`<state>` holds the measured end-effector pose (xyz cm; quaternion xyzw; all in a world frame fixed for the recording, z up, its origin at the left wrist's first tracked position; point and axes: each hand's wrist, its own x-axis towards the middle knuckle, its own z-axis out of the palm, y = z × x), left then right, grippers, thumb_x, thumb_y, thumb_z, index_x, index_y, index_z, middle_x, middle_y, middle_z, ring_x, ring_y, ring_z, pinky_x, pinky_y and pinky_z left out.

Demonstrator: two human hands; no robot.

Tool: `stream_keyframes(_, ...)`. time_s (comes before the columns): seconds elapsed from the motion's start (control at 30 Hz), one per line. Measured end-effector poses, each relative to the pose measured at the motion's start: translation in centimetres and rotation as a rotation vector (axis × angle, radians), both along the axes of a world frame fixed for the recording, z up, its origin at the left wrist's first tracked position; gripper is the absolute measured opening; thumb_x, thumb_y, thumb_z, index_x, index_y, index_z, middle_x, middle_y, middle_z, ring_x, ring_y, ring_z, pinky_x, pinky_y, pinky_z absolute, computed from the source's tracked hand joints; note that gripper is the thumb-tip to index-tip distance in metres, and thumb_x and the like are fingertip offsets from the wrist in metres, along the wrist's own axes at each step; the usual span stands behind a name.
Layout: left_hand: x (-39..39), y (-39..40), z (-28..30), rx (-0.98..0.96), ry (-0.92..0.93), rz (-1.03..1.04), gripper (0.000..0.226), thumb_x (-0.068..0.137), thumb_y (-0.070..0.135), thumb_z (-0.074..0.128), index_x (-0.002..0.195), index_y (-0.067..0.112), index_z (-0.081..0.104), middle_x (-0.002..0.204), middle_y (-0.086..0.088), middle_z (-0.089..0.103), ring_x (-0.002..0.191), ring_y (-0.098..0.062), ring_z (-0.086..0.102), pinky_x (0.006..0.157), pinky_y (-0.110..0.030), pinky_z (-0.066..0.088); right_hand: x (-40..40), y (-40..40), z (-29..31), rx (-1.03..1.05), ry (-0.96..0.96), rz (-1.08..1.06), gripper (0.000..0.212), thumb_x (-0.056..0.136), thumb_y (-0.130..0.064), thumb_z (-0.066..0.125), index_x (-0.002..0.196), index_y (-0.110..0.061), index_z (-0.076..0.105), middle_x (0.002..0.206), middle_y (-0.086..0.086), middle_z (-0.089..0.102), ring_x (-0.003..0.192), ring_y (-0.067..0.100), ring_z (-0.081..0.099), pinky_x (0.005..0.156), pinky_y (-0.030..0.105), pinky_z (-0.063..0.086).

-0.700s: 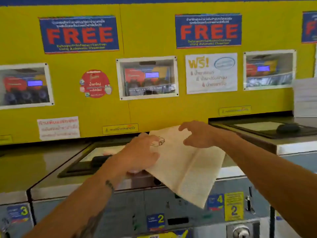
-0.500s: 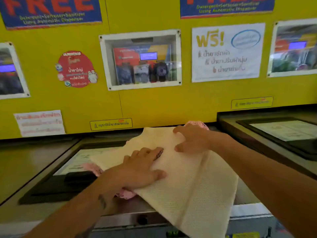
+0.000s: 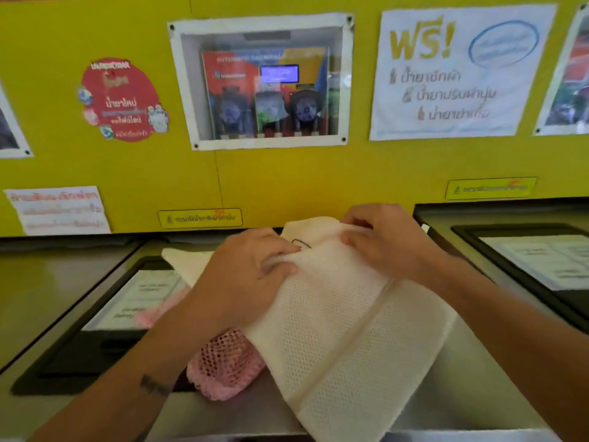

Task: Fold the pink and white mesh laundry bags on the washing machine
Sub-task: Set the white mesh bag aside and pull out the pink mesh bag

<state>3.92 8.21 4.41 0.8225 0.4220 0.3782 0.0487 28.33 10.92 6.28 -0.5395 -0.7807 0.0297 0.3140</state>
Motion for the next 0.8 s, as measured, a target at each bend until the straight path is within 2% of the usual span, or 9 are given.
stream_keyframes(0.17,3.9,2.9,2.5,0.184,-0.033,-0.105,0.02,0.081,0.025,0.068,0.099,0.022,0.076,0.093,0.009,0.063,0.091,-0.015,0.058,0.085,-0.047,0.047,2.9,-0.9,2.3,0.168,0.003,-0.188,0.011,0.089,-0.022,0.061,0.096,-0.026,0.069,0.091,-0.004,0.071,0.086,0.021,0.061,0.076,0.04,0.052)
stream_keyframes(0.3,6.6,4.5,1.5,0.224,-0.112,-0.114,0.027,0.08,0.017,0.063,0.104,0.025,0.071,0.101,0.006,0.054,0.1,-0.019,0.054,0.09,-0.05,0.046,6.8,-1.6,4.4,0.204,-0.089,-0.399,0.02,0.09,-0.022,0.062,0.108,-0.022,0.069,0.109,0.004,0.07,0.099,0.029,0.062,0.083,0.044,0.052)
stream_keyframes(0.37,7.3,5.0,0.4,0.153,-0.168,-0.129,0.024,0.081,0.019,0.06,0.102,0.027,0.068,0.103,0.007,0.053,0.102,-0.017,0.054,0.092,-0.046,0.046,9.4,-2.0,5.0,0.172,-0.117,-0.548,0.022,0.09,-0.023,0.061,0.111,-0.024,0.068,0.114,0.004,0.068,0.105,0.031,0.062,0.087,0.044,0.051)
stream_keyframes(0.43,7.9,5.4,-0.6,0.024,-0.168,-0.185,0.02,0.084,0.024,0.057,0.1,0.029,0.067,0.102,0.008,0.056,0.099,-0.014,0.056,0.091,-0.042,0.049,12.0,-2.4,4.8,0.073,-0.235,-0.742,0.029,0.089,-0.022,0.058,0.116,-0.027,0.065,0.118,0.004,0.065,0.11,0.032,0.059,0.091,0.043,0.047)
stream_keyframes(0.53,9.1,5.4,-2.0,-0.204,0.041,-0.21,0.029,0.088,0.041,0.057,0.115,0.032,0.062,0.109,0.008,0.054,0.108,-0.016,0.055,0.095,-0.041,0.047,13.8,-3.3,2.8,-0.171,-0.387,-1.014,0.05,0.086,-0.031,0.057,0.136,-0.028,0.051,0.135,0.009,0.054,0.126,0.035,0.047,0.104,0.053,0.034)
stream_keyframes(0.6,9.7,5.6,-3.0,-0.304,0.25,-0.167,0.053,0.083,0.058,0.056,0.132,0.037,0.05,0.133,0.002,0.046,0.128,-0.024,0.044,0.108,-0.049,0.037,13.4,-3.4,0.9,-0.244,-0.323,-0.991,0.06,0.088,-0.046,0.054,0.144,-0.03,0.039,0.147,0.011,0.043,0.136,0.036,0.038,0.11,0.06,0.026)
stream_keyframes(0.67,10.3,5.9,-4.0,-0.35,0.427,-0.112,0.075,0.077,0.068,0.055,0.144,0.043,0.033,0.153,0.002,0.028,0.142,-0.03,0.026,0.115,-0.057,0.022,11.9,-3.1,-1.2,-0.343,-0.236,-0.838,0.064,0.088,-0.06,0.048,0.147,-0.04,0.033,0.154,0.008,0.035,0.142,0.036,0.03,0.112,0.065,0.018)
stream_keyframes(0.73,10.7,6.2,-4.8,-0.378,0.519,-0.072,0.084,0.077,0.068,0.056,0.15,0.047,0.018,0.161,0.002,0.013,0.146,-0.033,0.016,0.115,-0.058,0.014,11.3,-2.8,-3.0,-0.53,-0.269,-0.743,0.07,0.081,-0.071,0.041,0.145,-0.049,0.028,0.159,0.005,0.025,0.145,0.036,0.023,0.111,0.068,0.015)
stream_keyframes(0.8,10.9,6.6,-5.3,-0.377,0.533,-0.054,0.084,0.08,0.065,0.058,0.15,0.049,0.014,0.163,0.001,0.011,0.147,-0.034,0.018,0.116,-0.058,0.015,12.5,-2.6,-4.0,-0.634,-0.332,-0.728,0.077,0.074,-0.078,0.039,0.145,-0.054,0.021,0.162,0.001,0.018,0.147,0.034,0.018,0.11,0.071,0.013)
